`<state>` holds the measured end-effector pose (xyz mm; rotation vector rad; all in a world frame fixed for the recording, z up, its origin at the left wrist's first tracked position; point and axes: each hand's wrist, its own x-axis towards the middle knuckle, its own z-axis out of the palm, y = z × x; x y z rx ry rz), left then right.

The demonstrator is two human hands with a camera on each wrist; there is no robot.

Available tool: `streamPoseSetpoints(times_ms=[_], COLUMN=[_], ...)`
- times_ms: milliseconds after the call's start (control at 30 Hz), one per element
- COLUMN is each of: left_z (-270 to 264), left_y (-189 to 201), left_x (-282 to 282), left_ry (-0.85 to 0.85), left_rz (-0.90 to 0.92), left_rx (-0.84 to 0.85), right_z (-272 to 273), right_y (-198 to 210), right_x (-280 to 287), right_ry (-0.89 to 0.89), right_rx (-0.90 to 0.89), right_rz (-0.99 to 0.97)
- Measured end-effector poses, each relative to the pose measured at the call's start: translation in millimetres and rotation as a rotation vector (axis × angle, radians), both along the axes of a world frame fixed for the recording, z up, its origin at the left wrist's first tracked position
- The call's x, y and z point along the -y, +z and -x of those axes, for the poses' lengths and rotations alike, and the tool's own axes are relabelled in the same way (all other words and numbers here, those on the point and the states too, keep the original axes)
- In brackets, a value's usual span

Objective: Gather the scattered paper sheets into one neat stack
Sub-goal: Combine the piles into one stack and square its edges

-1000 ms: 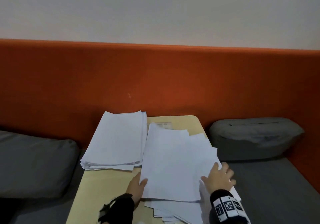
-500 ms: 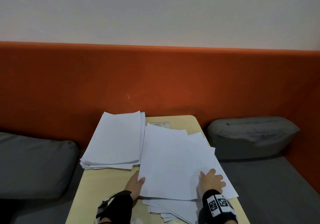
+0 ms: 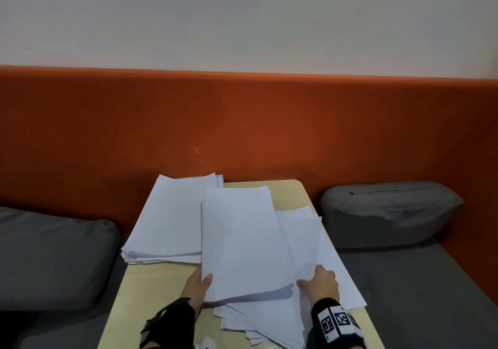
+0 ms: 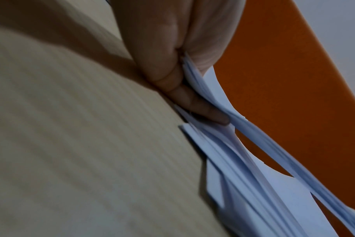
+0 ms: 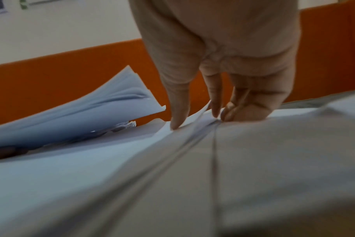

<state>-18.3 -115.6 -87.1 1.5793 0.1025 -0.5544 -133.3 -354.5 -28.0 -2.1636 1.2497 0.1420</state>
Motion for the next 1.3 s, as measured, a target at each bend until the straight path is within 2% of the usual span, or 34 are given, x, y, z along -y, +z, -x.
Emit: streamPoseSetpoints(times_ms=[200,433,667,767,867,967,1167,1300], left_z=[3.0,1.9,0.9,0.6,-2.4,-2.8,-4.8,-5.7], left_y=[2.4,1.1,0.2,1.8,4.6,4.8,6.4,7.5], left_x=[3.6,3.3,3.0,1.3,-8.2,-22.6,-22.1,-21.8], left_ry=[-0.011,-0.007,-0.017,-0.021,-0.024,-0.041,-0.072,-0.061], left_rz=[0.008,0.003,0.018,0.030,0.019,-0.022,-0.084,-0.092], left_rx=[0.025,0.020,0.019,0.027,0.034,0.047,0.037,0.022], right_z=[-3.5,3.8,4.7,4.3,6.7,11.5,0.9,-7.1], right_y=[1.2,-5.5,-10.1,-4.1,18.1,49.0,106.1,121.5], right_x=[2.5,9.7,0.7,-3.5,5.2,20.1,28.4,23.7], right_ry=[-0.082,0.016,0.133,0.106,-0.077,-0.256,-0.382,-0.371], right_rx=[0.042,0.142,0.069,0.076,0.233,0.457,0.848,0.959], right_rz=[-0.122,0.049,0.179,0.155,0.108,0.201,0.261,0.205])
